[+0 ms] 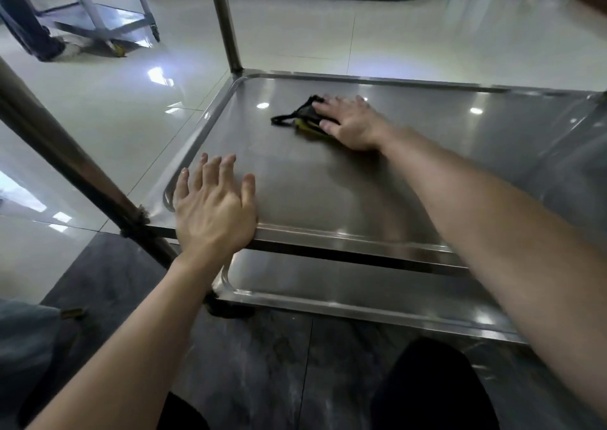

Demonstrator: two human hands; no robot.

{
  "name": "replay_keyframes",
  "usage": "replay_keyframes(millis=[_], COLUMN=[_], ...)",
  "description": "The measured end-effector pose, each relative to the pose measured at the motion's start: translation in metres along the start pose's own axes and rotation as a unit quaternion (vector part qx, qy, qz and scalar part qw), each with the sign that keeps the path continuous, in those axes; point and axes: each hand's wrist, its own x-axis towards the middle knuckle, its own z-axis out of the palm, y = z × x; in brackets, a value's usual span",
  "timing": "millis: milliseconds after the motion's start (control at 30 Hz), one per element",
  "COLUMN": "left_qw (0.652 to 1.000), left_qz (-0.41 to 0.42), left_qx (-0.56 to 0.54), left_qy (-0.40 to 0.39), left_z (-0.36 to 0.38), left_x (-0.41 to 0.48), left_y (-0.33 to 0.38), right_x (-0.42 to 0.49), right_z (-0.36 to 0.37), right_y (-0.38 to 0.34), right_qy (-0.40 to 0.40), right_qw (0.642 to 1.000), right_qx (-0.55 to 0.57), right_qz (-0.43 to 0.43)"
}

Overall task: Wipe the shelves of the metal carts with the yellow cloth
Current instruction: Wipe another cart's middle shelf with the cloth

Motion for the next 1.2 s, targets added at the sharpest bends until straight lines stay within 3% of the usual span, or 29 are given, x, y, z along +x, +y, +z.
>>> replay_keyframes(millis=[100, 267, 400, 500, 633, 867, 967, 1067, 1200], left_qw=[1.000, 1.000, 0.999, 0.993, 0.986, 0.991, 0.991, 0.991, 0.990], left_qz=[-0.003, 0.002, 0.018, 0.077, 0.125, 0.107, 0.089, 0.084, 0.082], left_qx=[0.003, -0.009, -0.039, -0.087, -0.103, -0.086, -0.099, -0.106, -0.119], left_qy=[-0.004, -0.010, 0.003, -0.007, -0.033, -0.001, 0.006, 0.008, 0.000], left_z=[0.000, -0.002, -0.009, -0.008, 0.014, 0.023, 0.021, 0.019, 0.018], left_x=[0.004, 0.005, -0.001, -0.006, -0.017, -0.020, -0.017, -0.017, -0.018], left_y=[-0.004, -0.004, 0.009, 0.057, 0.109, 0.108, 0.109, 0.108, 0.107], right_x=[-0.007, -0.181, -0.263, -0.286, -0.285, -0.077, -0.044, -0.095, -0.248], right_z=[0.002, 0.017, 0.030, 0.031, 0.034, 0.003, -0.005, 0.001, 0.031], right_y=[-0.016, -0.077, -0.079, -0.059, -0.030, 0.075, 0.068, 0.030, -0.034], right_qy=[0.009, -0.027, 0.003, 0.026, 0.053, 0.003, -0.027, -0.018, 0.037], right_qw=[1.000, 0.988, 0.995, 0.997, 0.995, 0.992, 0.988, 0.992, 0.997], right_qx=[0.010, 0.059, 0.086, 0.074, 0.086, 0.020, 0.016, 0.052, 0.059], right_qz=[-0.002, -0.142, -0.053, -0.003, 0.016, 0.121, 0.153, 0.116, 0.024])
